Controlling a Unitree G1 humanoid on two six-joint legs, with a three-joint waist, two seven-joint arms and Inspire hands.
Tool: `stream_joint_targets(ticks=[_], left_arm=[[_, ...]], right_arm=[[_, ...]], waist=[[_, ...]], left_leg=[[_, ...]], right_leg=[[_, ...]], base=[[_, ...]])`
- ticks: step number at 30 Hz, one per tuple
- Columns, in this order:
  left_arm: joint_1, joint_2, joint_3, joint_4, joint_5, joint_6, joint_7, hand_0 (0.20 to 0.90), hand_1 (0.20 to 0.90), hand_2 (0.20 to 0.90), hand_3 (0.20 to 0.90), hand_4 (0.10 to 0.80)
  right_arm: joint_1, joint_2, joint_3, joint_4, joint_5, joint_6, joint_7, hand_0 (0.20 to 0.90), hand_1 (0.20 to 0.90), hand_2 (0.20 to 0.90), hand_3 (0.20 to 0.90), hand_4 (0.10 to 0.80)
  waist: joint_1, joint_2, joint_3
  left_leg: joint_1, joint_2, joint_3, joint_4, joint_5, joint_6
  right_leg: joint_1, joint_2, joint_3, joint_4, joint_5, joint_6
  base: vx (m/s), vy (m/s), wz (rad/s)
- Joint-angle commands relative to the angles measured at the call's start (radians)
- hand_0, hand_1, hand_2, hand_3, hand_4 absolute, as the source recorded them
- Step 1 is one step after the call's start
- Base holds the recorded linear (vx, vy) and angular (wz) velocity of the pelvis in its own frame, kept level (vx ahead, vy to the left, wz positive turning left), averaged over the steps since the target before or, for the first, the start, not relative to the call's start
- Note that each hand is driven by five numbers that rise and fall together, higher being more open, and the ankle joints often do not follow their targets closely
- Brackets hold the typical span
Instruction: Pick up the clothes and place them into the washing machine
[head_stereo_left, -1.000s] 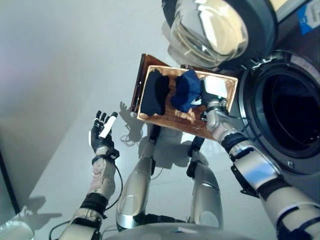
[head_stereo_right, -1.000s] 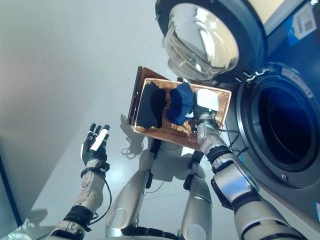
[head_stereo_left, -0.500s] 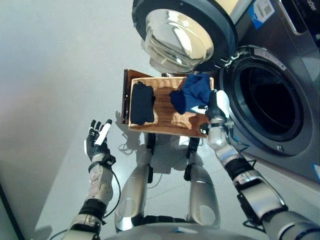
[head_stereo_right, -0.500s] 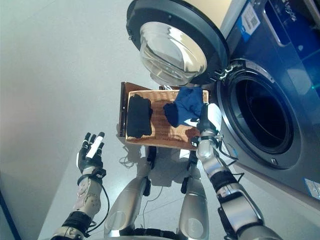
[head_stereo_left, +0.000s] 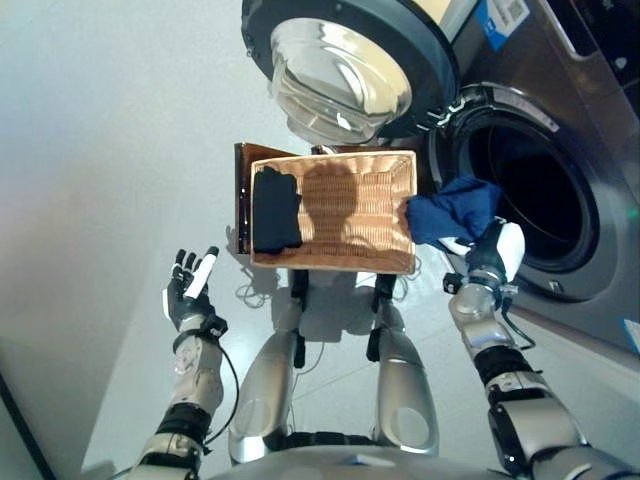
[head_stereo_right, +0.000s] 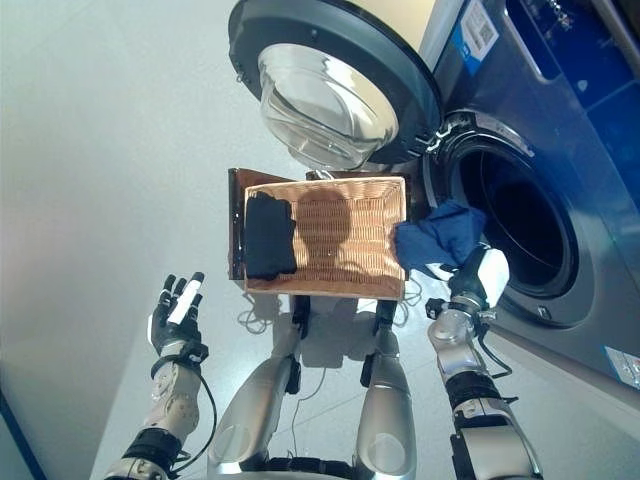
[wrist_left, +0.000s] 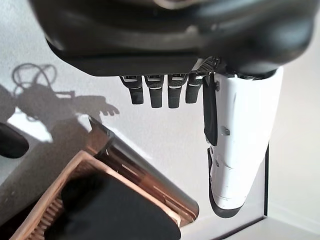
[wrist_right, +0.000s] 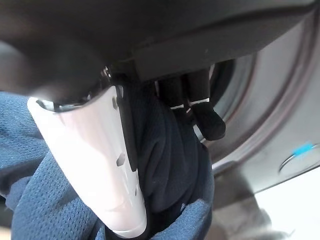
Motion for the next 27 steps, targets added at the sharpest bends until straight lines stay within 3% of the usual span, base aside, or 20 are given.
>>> stream_joint_targets(ticks=[1,5,17,27], left_arm=[[0.035,0.053,0.042,-0.048,0.017,-0.075,0.007,0.900,0.900,0.900,0.900,0.800],[0.042,0.035,0.016,-0.084,-0.073,-0.076,-0.034,0.900,0.900,0.900,0.900,0.800],[0.082,0.063,-0.069,-0.232,-0.102,-0.070,-0.070,0.900,0.900,0.900,0.900,0.800],[0.101,0.078,-0.165,-0.304,-0.127,-0.054,-0.078,0.900,0.900,0.900,0.900,0.800]], right_arm=[[-0.073,-0.106,-0.031,-0.036,0.053,-0.049,-0.094,0.200,0.200,0.200,0.200,0.300],[-0.146,-0.151,-0.053,0.067,0.130,-0.056,-0.119,0.200,0.200,0.200,0.200,0.300],[-0.337,-0.284,-0.024,0.303,0.259,-0.057,-0.111,0.200,0.200,0.200,0.200,0.300],[-0.583,-0.503,-0.027,0.500,0.500,-0.053,-0.111,0.200,0.200,0.200,0.200,0.300]], waist=[[0.000,0.031,-0.033],[0.010,0.040,-0.016],[0.044,0.067,-0.007],[0.070,0.116,-0.007]], left_leg=[[-0.047,-0.016,0.003,0.065,-0.054,-0.057],[-0.066,-0.015,-0.003,0.066,-0.049,-0.059],[-0.149,-0.012,-0.018,0.073,-0.033,-0.066],[-0.219,-0.014,-0.018,0.063,-0.012,-0.076]], right_leg=[[-0.010,-0.037,0.017,0.155,-0.150,0.021],[-0.033,-0.035,0.014,0.173,-0.155,0.018],[-0.130,-0.031,0.000,0.233,-0.173,0.010],[-0.234,-0.031,0.010,0.282,-0.192,0.006]], base=[[0.000,0.000,0.00],[-0.004,-0.008,0.00],[-0.016,-0.031,0.05],[-0.013,-0.012,0.03]])
